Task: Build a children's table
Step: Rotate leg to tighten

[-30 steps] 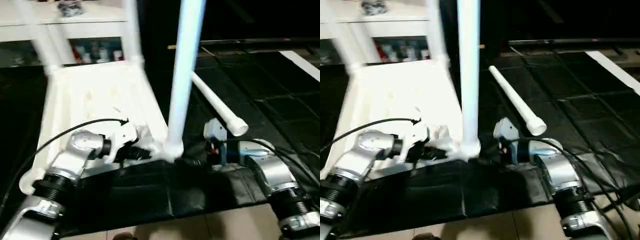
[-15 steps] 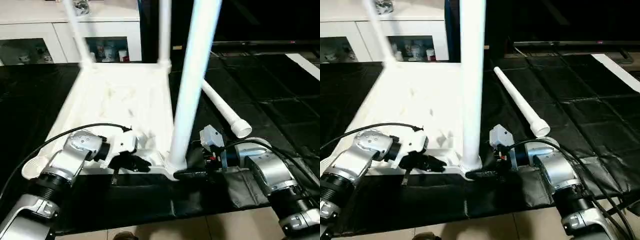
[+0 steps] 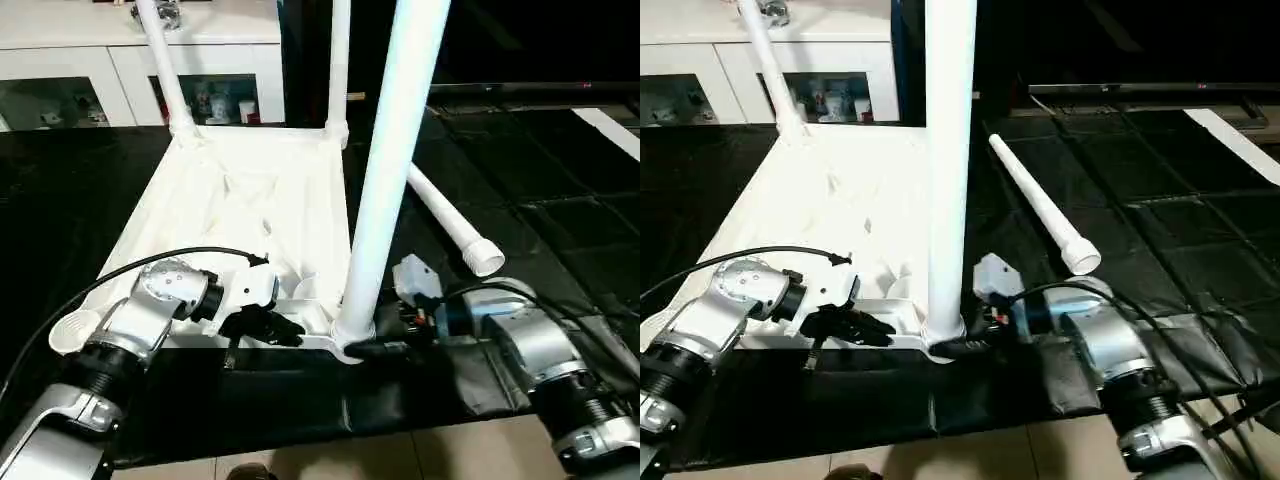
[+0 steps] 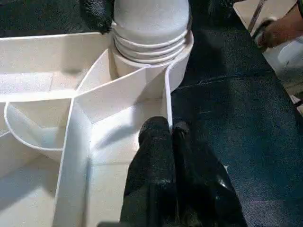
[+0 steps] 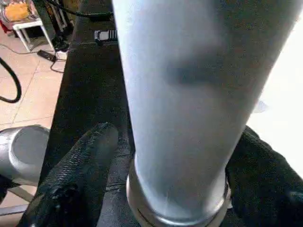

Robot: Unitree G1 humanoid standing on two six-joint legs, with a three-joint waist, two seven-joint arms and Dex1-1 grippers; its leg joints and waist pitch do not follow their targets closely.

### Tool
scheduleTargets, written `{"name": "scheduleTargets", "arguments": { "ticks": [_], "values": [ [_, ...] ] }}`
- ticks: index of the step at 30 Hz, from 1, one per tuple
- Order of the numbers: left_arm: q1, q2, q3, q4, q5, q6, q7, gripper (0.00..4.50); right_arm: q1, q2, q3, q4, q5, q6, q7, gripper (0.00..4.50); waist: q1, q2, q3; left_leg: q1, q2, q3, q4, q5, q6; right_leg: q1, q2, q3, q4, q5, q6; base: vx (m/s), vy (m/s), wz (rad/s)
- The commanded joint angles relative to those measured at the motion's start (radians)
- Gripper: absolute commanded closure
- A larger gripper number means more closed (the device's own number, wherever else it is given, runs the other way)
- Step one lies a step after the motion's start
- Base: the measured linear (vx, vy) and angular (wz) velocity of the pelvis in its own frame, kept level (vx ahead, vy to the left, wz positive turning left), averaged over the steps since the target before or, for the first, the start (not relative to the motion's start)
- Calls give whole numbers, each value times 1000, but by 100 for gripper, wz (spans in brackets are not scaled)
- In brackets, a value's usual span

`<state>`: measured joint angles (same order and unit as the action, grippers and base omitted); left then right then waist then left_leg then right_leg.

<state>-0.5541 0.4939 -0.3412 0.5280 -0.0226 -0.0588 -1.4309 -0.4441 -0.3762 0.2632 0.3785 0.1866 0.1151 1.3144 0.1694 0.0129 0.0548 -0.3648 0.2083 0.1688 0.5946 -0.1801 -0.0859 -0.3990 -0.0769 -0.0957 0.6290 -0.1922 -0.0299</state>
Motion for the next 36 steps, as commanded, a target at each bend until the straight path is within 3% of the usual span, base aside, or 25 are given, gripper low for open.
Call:
{"name": "scheduleTargets", "arguments": {
  "ticks": [1, 6, 15, 28, 31, 34, 36],
  "values": [
    [-22, -7, -27, 0, 30, -21, -3, 450, -11, -2, 16, 8, -10, -5, 10, 135, -8, 7, -71, 12, 31, -7, -71, -234, 15, 51, -74, 58, -85, -234, -174, 0, 0, 0],
    [-28, -1, -23, 18, 34, -33, -1, 450, -8, -7, 30, 22, -20, -16, 19, 178, -6, 7, -73, 9, 30, -6, -68, -206, 21, 51, -74, 57, -80, -198, -181, 0, 0, 0],
    [-24, 1, -24, 22, 33, -37, 6, 450, 6, -5, 39, 31, -29, -41, 17, 243, -7, 11, -71, 11, 31, -7, -71, -226, 17, 50, -74, 58, -83, -227, -175, 0, 0, 0],
    [-43, -22, -6, 51, 30, 1, 52, 450, 25, 18, 25, 19, 6, -15, 3, 252, -8, 9, -71, 12, 31, -6, -71, -233, 18, 51, -74, 58, -85, -234, -176, 0, 0, 0],
    [-50, -44, 21, 51, 16, 47, 106, 450, 28, 44, 9, 20, 20, 4, -32, 252, -9, 12, -67, 16, 31, -6, -74, -262, 13, 47, -76, 58, -91, -285, -170, 0, 0, 0],
    [-39, -104, 89, -7, -15, 162, 266, 450, 33, 129, -32, 17, 32, 91, -194, 252, -15, 11, -57, 24, 31, -9, -80, -322, -10, 45, -78, 57, -102, -399, -152, 0, 0, 0],
    [-17, -129, 111, -63, -22, 223, 335, 450, 35, 178, -56, 15, 43, 130, -280, 252, -24, 5, -57, 23, 26, -15, -83, -340, -21, 51, -83, 53, -111, -477, -119, 0, 0, 0]
  ]
}}
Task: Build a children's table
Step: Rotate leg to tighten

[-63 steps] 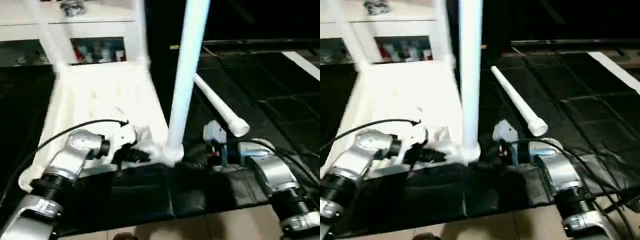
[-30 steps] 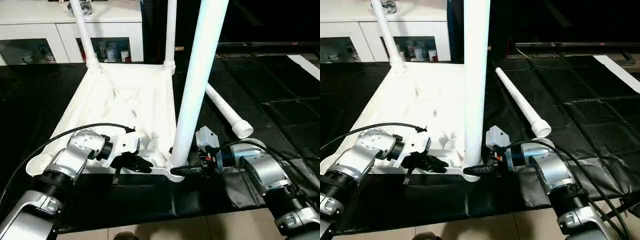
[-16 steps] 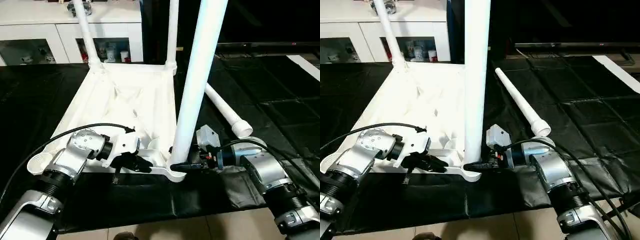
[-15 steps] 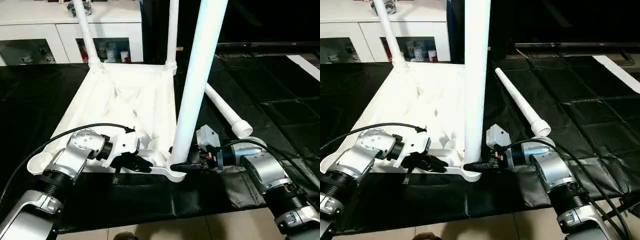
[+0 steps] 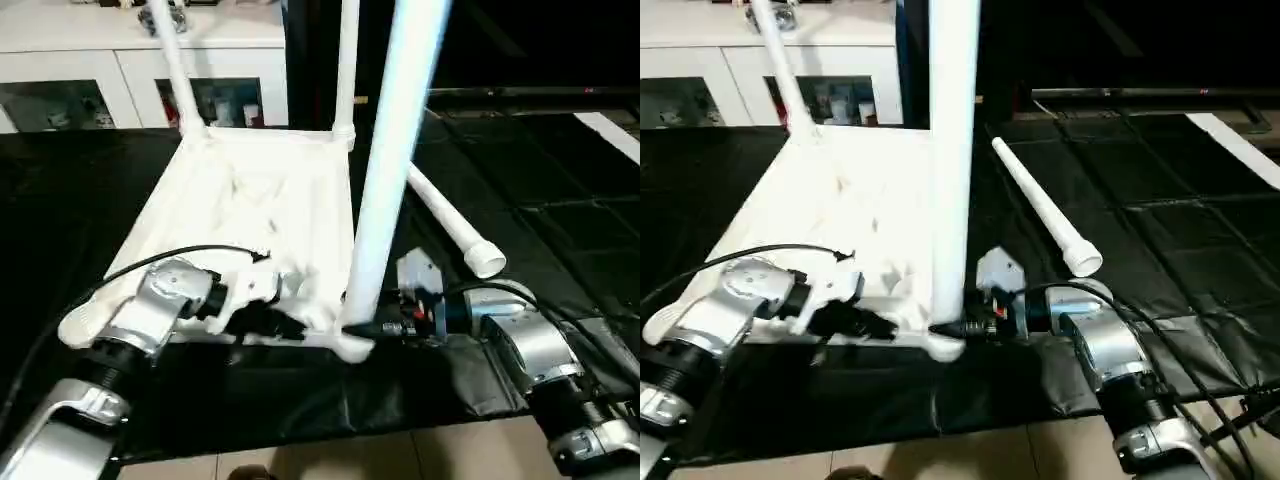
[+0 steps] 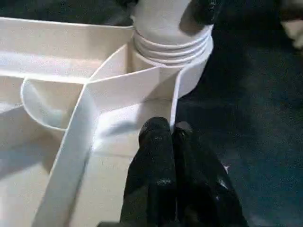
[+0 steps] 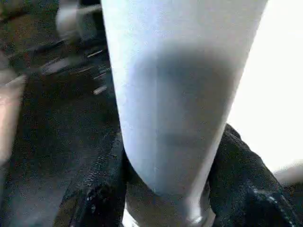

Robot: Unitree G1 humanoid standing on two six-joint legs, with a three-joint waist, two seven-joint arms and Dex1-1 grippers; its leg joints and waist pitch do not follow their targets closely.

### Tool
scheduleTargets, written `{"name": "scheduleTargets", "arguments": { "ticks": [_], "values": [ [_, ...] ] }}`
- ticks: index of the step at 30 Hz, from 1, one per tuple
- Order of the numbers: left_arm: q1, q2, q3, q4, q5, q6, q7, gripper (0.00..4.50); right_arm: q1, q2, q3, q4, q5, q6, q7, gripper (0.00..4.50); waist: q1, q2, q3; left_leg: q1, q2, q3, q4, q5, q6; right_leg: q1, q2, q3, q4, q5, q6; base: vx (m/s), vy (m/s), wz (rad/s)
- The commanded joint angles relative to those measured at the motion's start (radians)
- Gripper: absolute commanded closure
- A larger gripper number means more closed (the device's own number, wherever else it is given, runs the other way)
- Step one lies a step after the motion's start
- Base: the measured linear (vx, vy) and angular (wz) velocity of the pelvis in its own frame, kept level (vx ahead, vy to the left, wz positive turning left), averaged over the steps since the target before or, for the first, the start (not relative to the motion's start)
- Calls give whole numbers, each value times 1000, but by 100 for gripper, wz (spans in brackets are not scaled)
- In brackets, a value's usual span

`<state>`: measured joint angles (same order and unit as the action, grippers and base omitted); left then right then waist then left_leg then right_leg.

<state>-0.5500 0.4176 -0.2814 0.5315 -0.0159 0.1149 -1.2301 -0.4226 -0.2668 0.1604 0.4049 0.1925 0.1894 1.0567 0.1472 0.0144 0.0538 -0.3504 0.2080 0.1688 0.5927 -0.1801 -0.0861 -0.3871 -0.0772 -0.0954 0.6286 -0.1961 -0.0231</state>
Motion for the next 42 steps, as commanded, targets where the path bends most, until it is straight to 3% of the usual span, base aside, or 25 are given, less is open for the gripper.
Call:
{"name": "scheduleTargets", "arguments": {
  "ticks": [1, 2, 3, 5, 7, 8, 9, 10, 12, 13, 18, 20, 24, 25, 27, 28, 30, 32, 33, 36, 38, 39, 40, 41, 42],
  "values": [
    [-2, -73, 62, -109, -28, 88, 178, 450, 11, 106, 32, -2, 41, 64, -80, 252, -13, 3, -56, 8, 28, -17, -83, -328, -22, 36, -83, 54, -112, -478, -115, 0, 0, 0],
    [-2, -73, 62, -109, -28, 88, 178, 450, 11, 106, 32, -2, 41, 64, -80, 252, -19, 3, -56, 3, 28, -18, -84, -322, -22, 39, -84, 53, -110, -469, -115, 0, 0, 0],
    [29, -112, 79, -185, -21, 157, 257, 450, 3, 163, 11, 20, 42, 85, -167, 252, -32, 1, -56, -7, 30, -21, -89, -307, -26, 46, -82, 50, -104, -448, -116, 0, 0, 0],
    [51, -147, 85, -240, -12, 207, 313, 450, -15, 207, -7, 52, 38, 89, -237, 252, -49, 0, -57, -12, 23, -20, -86, -290, -19, 46, -80, 48, -108, -444, -113, 0, 0, 0],
    [75, -203, 88, -310, 4, 275, 399, 450, -52, 276, -43, 104, 27, 105, -351, 252, -70, -1, -60, -22, 20, -19, -83, -239, -14, 52, -74, 48, -101, -370, -125, 0, 0, 0],
    [79, -238, 91, -327, 10, 299, 444, 450, -79, 303, -53, 142, 16, 105, -404, 252, -72, -7, -63, -20, 18, -17, -80, -225, -10, 52, -73, 49, -101, -350, -128, 0, 0, 0],
    [81, -299, 92, -346, 19, 333, 523, 450, -125, 343, -60, 205, -12, 90, -482, 252, -84, -4, -65, -17, 17, -14, -76, -204, -6, 48, -71, 52, -97, -304, -148, 0, 0, 0],
    [78, -307, 90, -340, 23, 332, 534, 450, -134, 346, -59, 217, -22, 91, -500, 252, -91, -15, -67, -22, 13, -12, -71, -175, 2, 52, -69, 50, -96, -273, -159, 0, 0, 0],
    [73, -311, 84, -332, 33, 325, 544, 450, -146, 350, -66, 233, -31, 101, -529, 252, -91, -10, -70, -25, 10, -8, -65, -132, 27, 53, -68, 52, -91, -206, -168, 0, 0, 0],
    [69, -309, 78, -326, 43, 317, 549, 450, -152, 353, -80, 245, -28, 110, -544, 252, -94, -16, -70, -23, 12, -7, -65, -120, 40, 51, -64, 53, -89, -168, -176, 0, 0, 0],
    [60, -280, 77, -334, 67, 344, 553, 450, -145, 341, -104, 260, -49, 106, -545, 252, -79, -8, -67, -12, 19, -4, -68, -136, 51, 45, -65, 54, -88, -158, -191, 0, 0, 0],
    [63, -271, 76, -341, 78, 360, 560, 450, -152, 341, -115, 275, -52, 100, -550, 196, -79, -6, -64, -11, 21, -5, -72, -162, 40, 44, -66, 54, -90, -180, -190, 0, 0, 0],
    [56, -248, 72, -317, 87, 341, 559, 450, -156, 320, -106, 287, -73, 68, -558, 162, -81, -4, -61, -7, 18, -6, -75, -216, 21, 42, -68, 55, -100, -260, -166, 0, 0, 0],
    [49, -238, 72, -306, 92, 331, 558, 450, -155, 312, -105, 289, -84, 51, -571, 154, -80, 1, -61, -7, 18, -7, -75, -221, 16, 42, -69, 55, -101, -273, -163, 0, 0, 0],
    [36, -226, 77, -283, 99, 314, 562, 450, -143, 293, -118, 262, -72, 53, -557, 136, -79, -2, -62, -6, 17, -7, -75, -219, 16, 41, -66, 55, -102, -272, -155, 0, 0, 0],
    [31, -223, 77, -277, 101, 310, 563, 450, -138, 286, -123, 249, -68, 49, -548, 126, -78, 14, -63, -4, 18, -8, -75, -222, 12, 40, -66, 56, -99, -261, -159, 0, 0, 0],
    [20, -216, 77, -260, 111, 304, 567, 450, -109, 255, -130, 189, -55, 46, -503, 105, -78, 4, -63, -4, 17, -6, -73, -230, 15, 42, -62, 55, -102, -235, -159, 0, 0, 0],
    [15, -212, 75, -250, 119, 294, 579, 450, -83, 226, -128, 144, -60, 33, -480, 105, -75, 7, -66, -7, 19, -8, -73, -209, 20, 45, -63, 56, -94, -180, -173, 0, 0, 0],
    [14, -211, 75, -248, 121, 290, 588, 450, -70, 212, -122, 125, -67, 18, -469, 76, -72, 13, -67, -8, 18, -8, -71, -197, 23, 46, -63, 55, -92, -157, -178, 0, 0, 0],
    [12, -212, 84, -250, 97, 297, 577, 450, -20, 173, -130, 55, -54, -5, -435, 65, -71, 7, -71, -14, 17, -8, -66, -165, 38, 51, -64, 55, -86, -109, -189, 0, 0, 0],
    [20, -211, 97, -274, 55, 315, 538, 397, 24, 145, -143, -18, -34, 11, -417, 37, -68, 6, -72, -14, 16, -7, -64, -137, 49, 53, -64, 55, -84, -76, -199, 0, 0, 0],
    [26, -209, 100, -287, 39, 320, 522, 397, 41, 137, -150, -48, -22, 20, -411, 30, -65, 7, -75, -14, 20, -8, -63, -116, 59, 51, -62, 54, -79, -43, -209, 0, 0, 0],
    [34, -210, 111, -301, 19, 316, 510, 394, 62, 126, -155, -93, 0, 41, -391, 25, -61, 0, -75, -15, 21, -5, -61, -104, 67, 52, -63, 54, -79, -29, -218, 0, 0, 0],
    [34, -210, 111, -301, 19, 316, 510, 394, 62, 126, -155, -93, 0, 41, -391, 25, -57, 2, -73, -16, 21, -6, -62, -103, 71, 53, -64, 54, -77, -29, -222, 0, 0, 0],
    [40, -210, 127, -316, -1, 304, 503, 369, 86, 114, -157, -138, 15, 44, -370, 7, -56, -3, -72, -17, 22, -5, -63, -104, 74, 52, -64, 54, -79, -38, -222, 0, 0, 0]
  ]
}}
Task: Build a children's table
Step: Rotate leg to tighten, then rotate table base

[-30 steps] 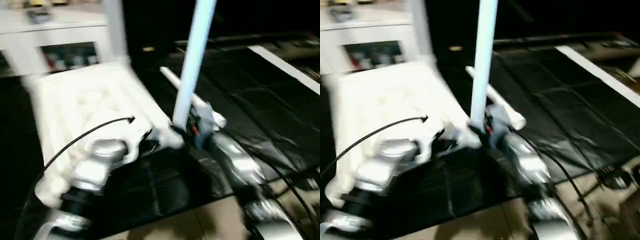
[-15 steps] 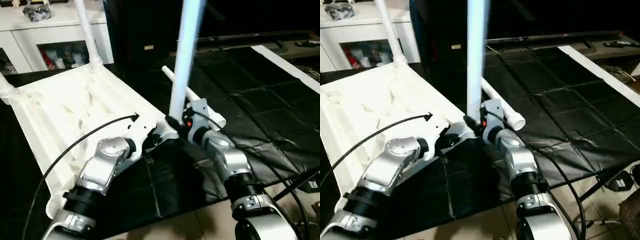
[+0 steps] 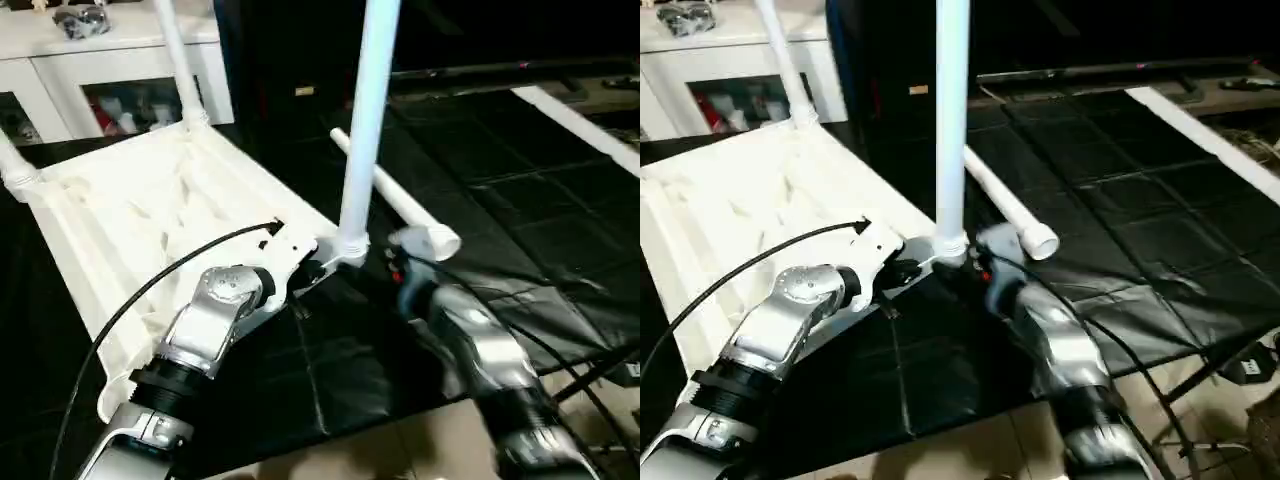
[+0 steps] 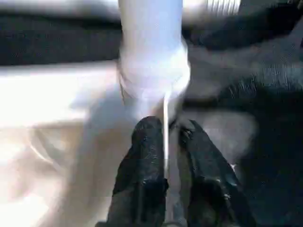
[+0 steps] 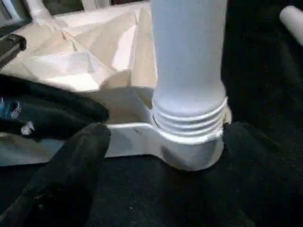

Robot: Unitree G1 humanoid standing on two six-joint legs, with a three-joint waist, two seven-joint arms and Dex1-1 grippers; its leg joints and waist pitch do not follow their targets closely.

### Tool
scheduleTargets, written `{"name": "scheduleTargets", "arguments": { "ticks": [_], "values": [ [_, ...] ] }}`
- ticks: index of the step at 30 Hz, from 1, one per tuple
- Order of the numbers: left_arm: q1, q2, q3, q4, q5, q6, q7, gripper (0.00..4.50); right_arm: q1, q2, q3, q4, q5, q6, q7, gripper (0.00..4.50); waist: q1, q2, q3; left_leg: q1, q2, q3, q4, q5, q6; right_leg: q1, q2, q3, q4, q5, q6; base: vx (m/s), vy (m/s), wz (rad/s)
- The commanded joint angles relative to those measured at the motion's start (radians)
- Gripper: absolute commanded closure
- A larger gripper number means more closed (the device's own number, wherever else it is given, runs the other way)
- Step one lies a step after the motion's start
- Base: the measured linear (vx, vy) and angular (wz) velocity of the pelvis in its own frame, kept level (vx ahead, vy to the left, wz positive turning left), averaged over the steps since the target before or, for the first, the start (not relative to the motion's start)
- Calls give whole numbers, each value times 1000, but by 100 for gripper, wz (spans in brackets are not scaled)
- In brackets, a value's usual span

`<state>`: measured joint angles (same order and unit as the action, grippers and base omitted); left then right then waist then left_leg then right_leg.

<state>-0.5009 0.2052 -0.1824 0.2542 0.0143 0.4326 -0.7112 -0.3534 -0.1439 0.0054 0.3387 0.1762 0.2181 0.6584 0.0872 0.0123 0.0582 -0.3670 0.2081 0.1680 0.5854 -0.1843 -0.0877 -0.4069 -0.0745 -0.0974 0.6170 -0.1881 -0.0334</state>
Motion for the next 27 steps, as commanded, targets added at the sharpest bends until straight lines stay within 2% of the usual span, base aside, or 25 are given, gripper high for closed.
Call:
{"name": "scheduleTargets", "arguments": {
  "ticks": [1, 2, 4, 6, 7, 8, 9, 10, 11, 12, 13, 14, 15, 16, 18, 19, 22, 23, 25, 27],
  "values": [
    [-5, 2, 53, -56, -61, -14, -25, 356, 41, -19, 1, -116, 48, 24, 53, 2, 10, -6, -74, 1, 23, -3, -56, -107, 83, 70, -68, 56, -71, -73, -200, 0, 0, 0],
    [-6, 4, 88, -76, -102, 13, -35, 356, 59, -27, 10, -146, 58, 35, 75, 2, 12, -3, -74, 1, 22, -3, -56, -107, 82, 71, -70, 56, -69, -82, -200, 0, 0, 0],
    [-16, 13, 147, -94, -162, 59, -44, 356, 79, -36, 35, -172, 60, 45, 105, 2, 14, -7, -71, 1, 22, -2, -58, -123, 77, 67, -69, 54, -75, -134, -191, 0, 0, 0],
    [-23, 25, 172, -96, -183, 75, -48, 356, 86, -41, 53, -181, 61, 49, 122, 2, 13, -3, -67, 2, 19, -1, -59, -145, 68, 64, -69, 53, -82, -197, -175, 0, 0, 0],
    [-31, 47, 192, -93, -192, 78, -56, 356, 87, -41, 68, -180, 58, 51, 131, 2, 14, -3, -68, 2, 19, -2, -59, -150, 66, 64, -69, 53, -83, -211, -168, 0, 0, 0],
    [-54, 112, 231, -77, -183, 80, -53, 356, 76, -41, 109, -165, 32, 48, 140, 2, 15, 5, -69, 1, 18, -5, -61, -150, 59, 65, -70, 52, -83, -226, -158, 0, 0, 0],
    [-61, 137, 241, -70, -175, 79, -51, 356, 72, -41, 122, -159, 21, 47, 142, 2, 9, 3, -67, 0, 17, -7, -63, -159, 52, 64, -66, 51, -85, -236, -144, 0, 0, 0],
    [-64, 169, 241, -62, -153, 70, -47, 356, 66, -41, 134, -154, 11, 56, 137, 2, 9, 10, -68, 3, 17, -9, -63, -165, 44, 62, -65, 51, -84, -237, -137, 0, 0, 0],
    [-64, 169, 241, -62, -153, 70, -47, 356, 66, -41, 134, -154, 11, 56, 137, 2, 9, 10, -68, 3, 17, -9, -63, -165, 44, 62, -65, 51, -84, -237, -137, 0, 0, 0],
    [-64, 231, 229, -46, -102, 48, -45, 372, 50, -36, 147, -133, -9, 64, 120, 0, 9, 12, -69, 11, 18, -10, -63, -168, 33, 57, -63, 52, -82, -218, -145, 0, 0, 0],
    [-63, 305, 221, -25, -51, 23, -38, 384, 33, -29, 161, -114, -25, 90, 106, 0, 5, 13, -68, 6, 18, -11, -66, -164, 32, 61, -61, 53, -80, -206, -146, 0, 0, 0],
    [-63, 332, 220, -16, -34, 14, -34, 393, 26, -26, 166, -105, -28, 103, 104, 0, 4, 18, -69, 9, 18, -12, -66, -168, 25, 59, -60, 53, -76, -190, -146, 0, 0, 0],
    [-55, 411, 203, -4, 11, 6, -45, 398, 11, -24, 187, -76, -42, 125, 106, 0, 2, 20, -72, 11, 19, -14, -66, -169, 18, 60, -61, 53, -70, -168, -151, 0, 0, 0],
    [-51, 435, 194, -2, 22, 4, -50, 398, 7, -25, 195, -66, -47, 126, 107, 0, 0, 21, -72, 12, 19, -13, -66, -165, 17, 59, -60, 54, -70, -150, -156, 0, 0, 0],
    [-45, 492, 179, 14, 56, 9, -43, 438, -4, -20, 208, -31, -61, 117, 99, 0, 6, 28, -75, 18, 22, -12, -63, -153, 8, 56, -62, 55, -63, -87, -183, 0, 0, 0],
    [-39, 538, 160, 30, 86, 17, -37, 439, -20, -8, 213, 4, -71, 109, 75, 0, 7, 28, -75, 15, 21, -12, -64, -150, 4, 57, -62, 55, -57, -49, -201, 0, 0, 0],
    [-17, 583, 120, 63, 146, 6, -22, 446, -38, 10, 209, 29, -75, 113, 46, 0, 11, 30, -73, 15, 21, -12, -66, -168, -8, 59, -65, 56, -57, -52, -205, 0, 0, 0],
    [-10, 593, 107, 71, 164, 9, -20, 446, -45, 16, 209, 36, -76, 115, 40, 0, 12, 35, -73, 15, 21, -12, -67, -181, -11, 58, -65, 56, -58, -62, -204, 0, 0, 0],
    [-1, 599, 96, 76, 176, 26, -19, 446, -55, 25, 214, 47, -80, 117, 36, 0, 12, 35, -71, 17, 21, -12, -69, -215, -24, 58, -69, 58, -62, -104, -194, 0, 0, 0],
    [7, 601, 87, 82, 182, 41, -21, 446, -63, 31, 220, 59, -85, 115, 37, 0, 13, 32, -70, 17, 22, -13, -70, -235, -30, 59, -71, 59, -66, -127, -193, 0, 0, 0]
  ]
}}
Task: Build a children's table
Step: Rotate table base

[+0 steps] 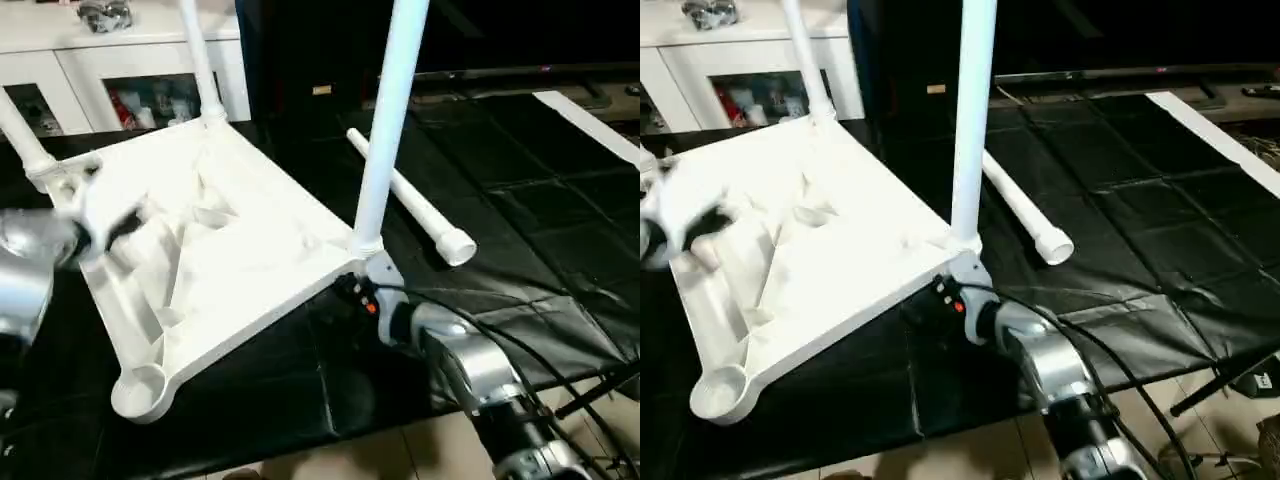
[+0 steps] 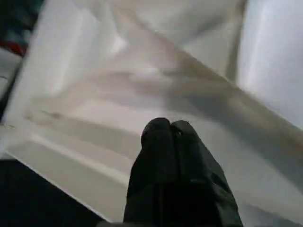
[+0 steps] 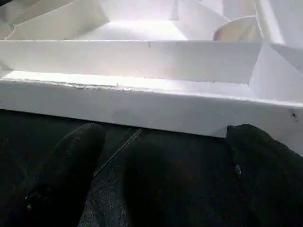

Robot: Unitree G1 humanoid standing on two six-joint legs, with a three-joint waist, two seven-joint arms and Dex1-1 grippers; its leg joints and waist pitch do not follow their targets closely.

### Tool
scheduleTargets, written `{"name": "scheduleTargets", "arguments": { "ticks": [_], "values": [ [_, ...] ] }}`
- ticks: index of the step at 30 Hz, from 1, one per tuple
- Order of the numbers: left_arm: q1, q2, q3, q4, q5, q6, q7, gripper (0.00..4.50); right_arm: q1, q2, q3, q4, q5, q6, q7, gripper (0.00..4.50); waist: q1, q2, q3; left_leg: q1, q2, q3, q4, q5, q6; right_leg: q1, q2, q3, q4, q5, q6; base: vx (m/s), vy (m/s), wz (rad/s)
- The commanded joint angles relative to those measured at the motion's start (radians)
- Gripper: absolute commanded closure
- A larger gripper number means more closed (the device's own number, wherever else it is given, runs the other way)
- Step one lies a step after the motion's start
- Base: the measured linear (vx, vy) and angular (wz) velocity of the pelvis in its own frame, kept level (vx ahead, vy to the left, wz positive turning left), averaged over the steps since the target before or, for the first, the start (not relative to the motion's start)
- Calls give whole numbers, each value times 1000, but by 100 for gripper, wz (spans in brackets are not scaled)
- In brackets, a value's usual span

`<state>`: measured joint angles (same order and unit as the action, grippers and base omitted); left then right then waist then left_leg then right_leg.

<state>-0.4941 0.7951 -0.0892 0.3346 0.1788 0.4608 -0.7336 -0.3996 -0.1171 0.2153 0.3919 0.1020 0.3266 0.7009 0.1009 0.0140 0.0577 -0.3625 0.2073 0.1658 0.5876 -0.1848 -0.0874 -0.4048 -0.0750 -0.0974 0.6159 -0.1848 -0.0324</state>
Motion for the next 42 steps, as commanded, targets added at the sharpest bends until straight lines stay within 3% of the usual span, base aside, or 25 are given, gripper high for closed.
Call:
{"name": "scheduleTargets", "arguments": {
  "ticks": [1, 3, 6, 11, 14, 18, 19, 20, 21, 25, 28, 31, 32, 33, 35, 36, 42],
  "values": [
    [5, 18, -20, 5, 30, 17, 3, 446, -23, 8, 13, 21, -15, 0, -8, 0, -1, 30, -70, 12, 22, -11, -72, -235, -31, 58, -71, 59, -64, -131, -196, 0, 0, 0],
    [12, 33, -45, 15, 61, 16, 11, 446, -33, 14, 14, 44, -21, -9, -13, 0, -3, 26, -67, 11, 22, -12, -74, -242, -30, 58, -70, 59, -67, -154, -191, 0, 0, 0],
    [31, 62, -87, 19, 112, 28, 5, 446, -49, 24, 15, 71, -23, -15, -21, 0, -6, 28, -67, 13, 23, -14, -76, -254, -29, 58, -73, 61, -70, -194, -179, 0, 0, 0],
    [38, 86, -86, 17, 149, 35, 49, 446, -62, 29, 18, 99, -30, -29, -26, 0, -9, 29, -70, 12, 22, -13, -72, -231, -25, 57, -69, 60, -63, -135, -200, 0, 0, 0],
    [44, 108, -92, 17, 149, 37, 20, 446, -70, 33, 16, 118, -33, -39, -27, 0, -7, 27, -68, 13, 22, -13, -73, -241, -21, 55, -70, 60, -66, -152, -200, 0, 0, 0],
    [82, 106, -122, -23, 105, 43, -95, 446, -89, 41, 12, 159, -43, -65, -38, 0, -7, 30, -65, 15, 24, -13, -77, -266, -29, 53, -75, 62, -70, -197, -203, 0, 0, 0],
    [89, 103, -126, -35, 95, 49, -116, 446, -94, 43, 10, 168, -45, -70, -42, 0, -5, 37, -66, 18, 24, -13, -75, -272, -33, 50, -76, 63, -70, -196, -204, 0, 0, 0],
    [110, 107, -147, -68, 75, 55, -180, 446, -107, 48, 4, 189, -46, -80, -55, 0, -8, 34, -66, 16, 24, -13, -77, -280, -35, 51, -74, 62, -69, -190, -208, 0, 0, 0],
    [119, 112, -158, -84, 65, 60, -212, 446, -113, 51, 1, 196, -46, -83, -60, 0, -8, 43, -66, 17, 24, -14, -77, -286, -38, 51, -74, 63, -67, -184, -210, 0, 0, 0],
    [179, 160, -213, -194, -19, 66, -395, 446, -141, 66, -12, 233, -48, -99, -84, 0, -10, 36, -60, 16, 24, -13, -80, -314, -36, 50, -73, 64, -72, -224, -217, 0, 0, 0],
    [214, 159, -202, -270, -106, 95, -481, 446, -165, 80, -18, 269, -50, -116, -98, 0, -10, 38, -60, 21, 24, -12, -79, -321, -41, 48, -75, 65, -72, -255, -212, 0, 0, 0],
    [252, 136, -176, -378, -245, 129, -574, 446, -199, 104, -27, 317, -44, -133, -114, 0, -12, 30, -60, 19, 23, -10, -79, -306, -39, 50, -74, 65, -69, -257, -211, 0, 0, 0],
    [252, 136, -176, -378, -245, 129, -574, 446, -199, 104, -27, 317, -44, -133, -114, 0, -13, 34, -61, 17, 23, -11, -79, -300, -40, 51, -75, 65, -66, -253, -214, 0, 0, 0],
    [267, 125, -168, -433, -298, 170, -614, 446, -220, 116, -25, 350, -46, -148, -121, 0, -17, 25, -62, 14, 22, -10, -79, -285, -37, 54, -71, 64, -64, -231, -214, 0, 0, 0],
    [273, 110, -164, -464, -335, 181, -633, 446, -236, 127, -23, 371, -49, -158, -124, 0, -24, 27, -61, 11, 20, -10, -79, -267, -34, 55, -69, 63, -64, -219, -215, 0, 0, 0],
    [272, 100, -165, -475, -349, 190, -634, 446, -243, 133, -23, 379, -50, -161, -123, 0, -28, 21, -63, 12, 19, -8, -76, -261, -29, 56, -70, 65, -64, -210, -220, 0, 0, 0],
    [237, 15, -183, -470, -357, 185, -594, 446, -267, 156, -18, 416, -60, -186, -107, 0, -39, 21, -63, 9, 17, -5, -72, -224, -11, 58, -68, 65, -65, -205, -217, 0, 0, 0]
  ]
}}
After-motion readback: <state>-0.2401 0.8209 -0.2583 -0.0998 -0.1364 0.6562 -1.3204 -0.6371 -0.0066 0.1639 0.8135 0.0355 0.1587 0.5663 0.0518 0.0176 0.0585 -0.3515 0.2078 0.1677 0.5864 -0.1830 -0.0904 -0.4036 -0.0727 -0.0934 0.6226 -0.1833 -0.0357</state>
